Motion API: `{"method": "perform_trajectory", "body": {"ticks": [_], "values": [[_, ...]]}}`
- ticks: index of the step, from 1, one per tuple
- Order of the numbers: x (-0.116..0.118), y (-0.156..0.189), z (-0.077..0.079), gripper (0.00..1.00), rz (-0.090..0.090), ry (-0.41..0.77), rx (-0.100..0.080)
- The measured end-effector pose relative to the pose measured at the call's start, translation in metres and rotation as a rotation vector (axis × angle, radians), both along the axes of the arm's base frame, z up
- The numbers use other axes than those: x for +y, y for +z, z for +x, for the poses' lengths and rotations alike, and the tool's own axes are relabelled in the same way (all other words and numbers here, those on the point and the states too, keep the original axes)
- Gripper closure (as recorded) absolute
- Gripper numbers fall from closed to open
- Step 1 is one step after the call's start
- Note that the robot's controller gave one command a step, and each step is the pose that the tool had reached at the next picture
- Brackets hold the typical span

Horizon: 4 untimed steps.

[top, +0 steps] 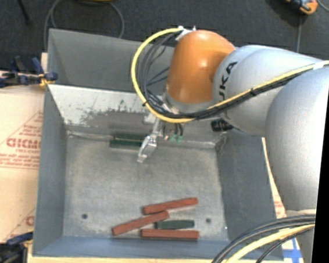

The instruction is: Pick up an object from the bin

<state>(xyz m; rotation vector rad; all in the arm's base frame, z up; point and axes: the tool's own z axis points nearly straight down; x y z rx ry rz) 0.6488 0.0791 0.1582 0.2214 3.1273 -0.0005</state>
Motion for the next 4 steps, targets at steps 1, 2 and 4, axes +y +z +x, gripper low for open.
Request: {"method": "perform_trajectory", "body": {"ticks": [1,2,4], "values": [[-0.001,-0.049,0.002,0.00,0.004,-0.195,-0.006],[0.003,-0.077,0.009,1.00,0.003,-0.118,-0.007],[0.002,0.005,0.012,1.00,0.003,-0.119,-0.003]]}}
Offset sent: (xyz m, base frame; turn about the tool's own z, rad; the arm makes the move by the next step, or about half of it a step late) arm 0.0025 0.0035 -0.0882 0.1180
